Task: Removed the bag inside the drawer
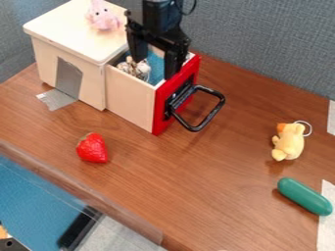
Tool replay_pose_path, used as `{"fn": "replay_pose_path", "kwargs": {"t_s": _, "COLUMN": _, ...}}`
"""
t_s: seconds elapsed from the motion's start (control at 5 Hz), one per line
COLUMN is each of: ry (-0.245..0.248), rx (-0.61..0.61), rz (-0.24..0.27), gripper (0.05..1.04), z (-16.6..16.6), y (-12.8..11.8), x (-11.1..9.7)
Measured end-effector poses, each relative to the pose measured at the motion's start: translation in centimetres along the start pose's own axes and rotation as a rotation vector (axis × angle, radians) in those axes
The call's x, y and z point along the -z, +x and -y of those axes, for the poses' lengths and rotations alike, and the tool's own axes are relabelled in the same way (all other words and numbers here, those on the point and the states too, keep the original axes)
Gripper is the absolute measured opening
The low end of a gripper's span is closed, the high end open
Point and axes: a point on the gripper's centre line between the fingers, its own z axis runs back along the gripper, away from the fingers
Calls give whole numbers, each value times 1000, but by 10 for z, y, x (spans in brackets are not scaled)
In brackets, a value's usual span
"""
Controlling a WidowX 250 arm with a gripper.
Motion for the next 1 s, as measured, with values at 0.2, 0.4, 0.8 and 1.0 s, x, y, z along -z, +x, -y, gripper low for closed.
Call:
{"fn": "replay_pose_path", "kwargs": {"t_s": 0.2, "ry": 24, "rx": 14, "rz": 30, "gripper": 999, "z": 3, "y": 15, "x": -8}}
{"fn": "replay_pose_path", "kwargs": {"t_s": 0.4, "ry": 49, "rx": 24, "rz": 29, "gripper": 999, "z": 0, "y": 21, "x": -9}}
{"fn": "replay_pose_path", "kwargs": {"t_s": 0.8, "ry": 80, "rx": 11, "rz": -40, "gripper": 999, "z": -16, "y": 22, "x": 14}}
{"fn": "replay_pose_path", "kwargs": {"t_s": 1.0, "ry": 98, "rx": 18, "rz": -67, "gripper": 999, "z": -19, "y": 20, "x": 23}}
